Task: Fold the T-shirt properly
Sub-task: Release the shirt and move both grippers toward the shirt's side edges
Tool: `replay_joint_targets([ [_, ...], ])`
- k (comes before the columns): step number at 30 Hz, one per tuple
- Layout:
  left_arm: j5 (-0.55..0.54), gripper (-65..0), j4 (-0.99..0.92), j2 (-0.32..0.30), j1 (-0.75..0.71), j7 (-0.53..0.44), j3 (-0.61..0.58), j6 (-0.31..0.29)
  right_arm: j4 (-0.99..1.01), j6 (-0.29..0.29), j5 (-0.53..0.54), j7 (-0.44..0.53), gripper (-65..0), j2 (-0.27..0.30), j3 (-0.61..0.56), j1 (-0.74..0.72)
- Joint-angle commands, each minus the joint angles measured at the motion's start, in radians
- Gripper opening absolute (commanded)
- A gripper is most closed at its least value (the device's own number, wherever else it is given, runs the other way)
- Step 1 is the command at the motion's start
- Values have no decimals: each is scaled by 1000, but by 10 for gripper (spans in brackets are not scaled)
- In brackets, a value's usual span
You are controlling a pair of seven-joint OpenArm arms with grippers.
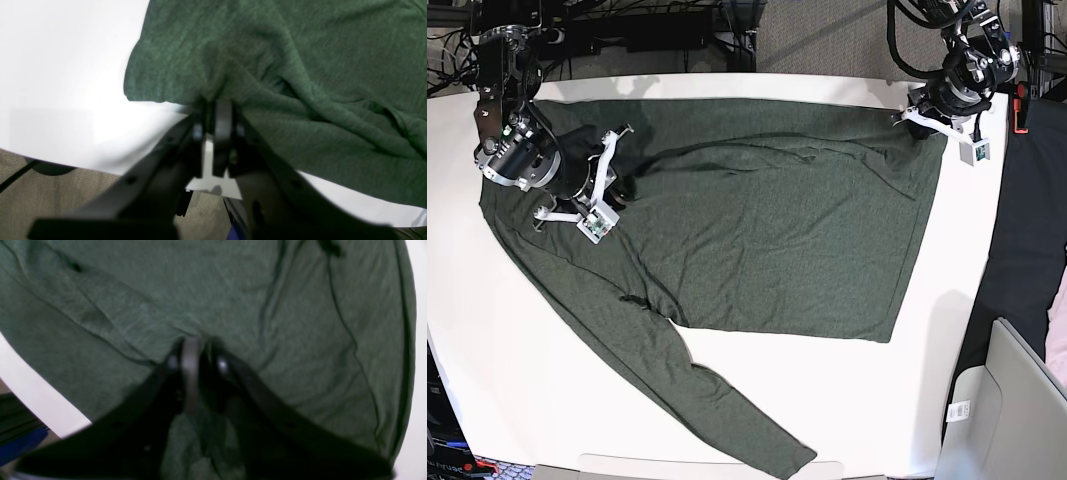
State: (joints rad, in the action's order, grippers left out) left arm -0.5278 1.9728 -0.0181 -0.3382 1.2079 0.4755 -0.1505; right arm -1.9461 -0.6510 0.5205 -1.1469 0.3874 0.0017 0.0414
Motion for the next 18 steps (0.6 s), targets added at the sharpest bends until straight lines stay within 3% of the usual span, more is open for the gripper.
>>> replay_joint_targets([
  [1,-7,-574,21,-12,1,-1,6,-1,-20,-2,8,5,-527,11,10,-11],
  [5,-7,-531,23,-19,3,-1,6,-1,-22,-2,8,2,-455,12,11,-2],
  [10,-7,-479,24,-67,3,-9,9,-1,-22,-2,8,8,-453,9,44,-1],
  [18,-2,-472,43,-82,67,-21,9,2,-22,-2,8,9,-453,-21,197,-7],
])
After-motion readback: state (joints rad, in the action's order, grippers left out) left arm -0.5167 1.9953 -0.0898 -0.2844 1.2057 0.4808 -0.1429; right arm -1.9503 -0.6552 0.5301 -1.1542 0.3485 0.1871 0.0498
